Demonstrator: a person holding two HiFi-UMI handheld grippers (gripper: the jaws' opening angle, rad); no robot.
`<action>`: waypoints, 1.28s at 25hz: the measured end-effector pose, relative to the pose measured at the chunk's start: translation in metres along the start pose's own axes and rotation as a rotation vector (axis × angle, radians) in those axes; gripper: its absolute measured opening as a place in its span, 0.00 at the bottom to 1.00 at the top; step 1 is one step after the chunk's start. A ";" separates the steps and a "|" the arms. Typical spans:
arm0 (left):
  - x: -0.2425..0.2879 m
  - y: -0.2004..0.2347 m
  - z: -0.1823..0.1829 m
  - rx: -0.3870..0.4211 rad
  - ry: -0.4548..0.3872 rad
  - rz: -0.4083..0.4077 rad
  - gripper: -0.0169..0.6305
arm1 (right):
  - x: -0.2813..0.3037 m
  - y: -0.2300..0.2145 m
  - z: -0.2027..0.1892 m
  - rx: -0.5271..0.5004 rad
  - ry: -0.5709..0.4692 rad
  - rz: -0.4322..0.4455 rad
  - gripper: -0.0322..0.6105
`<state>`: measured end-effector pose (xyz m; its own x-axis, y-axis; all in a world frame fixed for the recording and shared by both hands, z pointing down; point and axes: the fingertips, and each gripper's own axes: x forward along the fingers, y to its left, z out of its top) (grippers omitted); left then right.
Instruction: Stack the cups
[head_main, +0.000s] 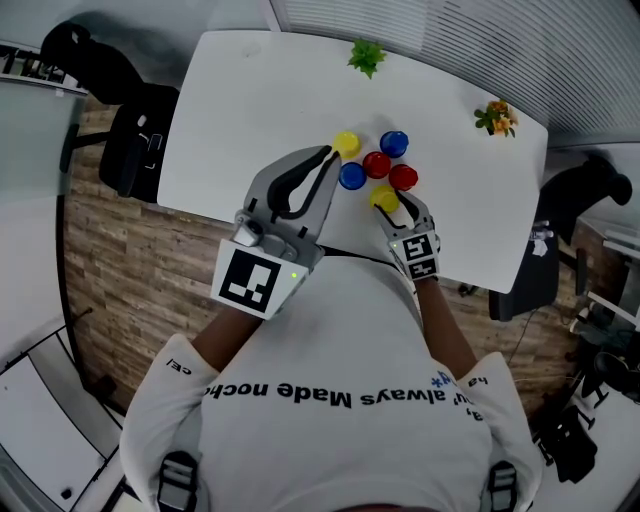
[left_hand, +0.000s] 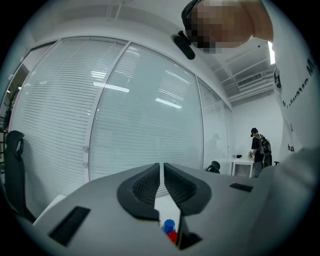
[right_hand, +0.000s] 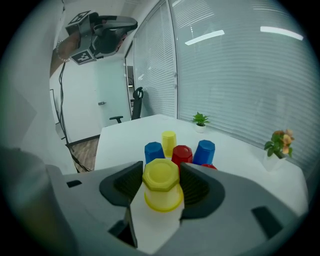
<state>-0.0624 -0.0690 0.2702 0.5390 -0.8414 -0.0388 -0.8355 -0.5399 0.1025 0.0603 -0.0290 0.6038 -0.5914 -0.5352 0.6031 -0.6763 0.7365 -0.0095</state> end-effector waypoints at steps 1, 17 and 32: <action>0.000 0.000 0.000 0.001 -0.001 0.000 0.08 | -0.002 0.000 0.004 -0.003 -0.005 -0.001 0.43; -0.002 0.000 0.002 0.001 -0.009 0.012 0.08 | -0.010 0.000 0.057 -0.036 -0.089 0.002 0.43; -0.003 0.008 0.004 0.006 -0.008 0.033 0.08 | 0.013 0.003 0.081 -0.072 -0.114 0.031 0.43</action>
<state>-0.0710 -0.0706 0.2673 0.5098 -0.8592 -0.0438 -0.8536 -0.5115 0.0983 0.0151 -0.0671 0.5465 -0.6600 -0.5523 0.5092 -0.6263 0.7788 0.0330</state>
